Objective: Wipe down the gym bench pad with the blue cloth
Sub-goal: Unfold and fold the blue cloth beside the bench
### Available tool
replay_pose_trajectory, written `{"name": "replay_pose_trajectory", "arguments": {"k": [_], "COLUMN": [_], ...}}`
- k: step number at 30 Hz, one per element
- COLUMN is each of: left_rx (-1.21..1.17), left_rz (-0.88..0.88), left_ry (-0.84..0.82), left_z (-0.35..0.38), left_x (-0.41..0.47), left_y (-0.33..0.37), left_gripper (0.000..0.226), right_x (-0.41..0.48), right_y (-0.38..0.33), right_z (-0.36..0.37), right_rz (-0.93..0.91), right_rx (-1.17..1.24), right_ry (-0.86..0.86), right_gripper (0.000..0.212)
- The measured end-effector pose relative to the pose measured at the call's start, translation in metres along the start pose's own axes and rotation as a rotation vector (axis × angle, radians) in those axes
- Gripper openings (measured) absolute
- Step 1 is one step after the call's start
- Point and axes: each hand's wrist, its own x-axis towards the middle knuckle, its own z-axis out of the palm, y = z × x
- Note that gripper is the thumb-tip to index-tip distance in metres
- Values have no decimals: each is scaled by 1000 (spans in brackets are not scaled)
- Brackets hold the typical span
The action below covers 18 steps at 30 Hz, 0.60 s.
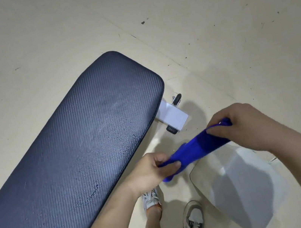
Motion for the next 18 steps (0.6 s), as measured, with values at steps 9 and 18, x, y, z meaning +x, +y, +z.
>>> {"name": "replay_pose_trajectory", "arguments": {"k": [9,18], "left_rx": [-447,-699], "left_rz": [250,217], "left_ry": [213,278], "left_z": [18,30], "left_x": [1,0], "left_y": [50,66], "left_gripper": [27,29], "right_x": [-16,-9], "right_y": [1,-47], "right_z": [48,62], "right_rz": [254,29], "right_rx": [1053,623], "right_ry": [264,248], "right_gripper": [18,34]}}
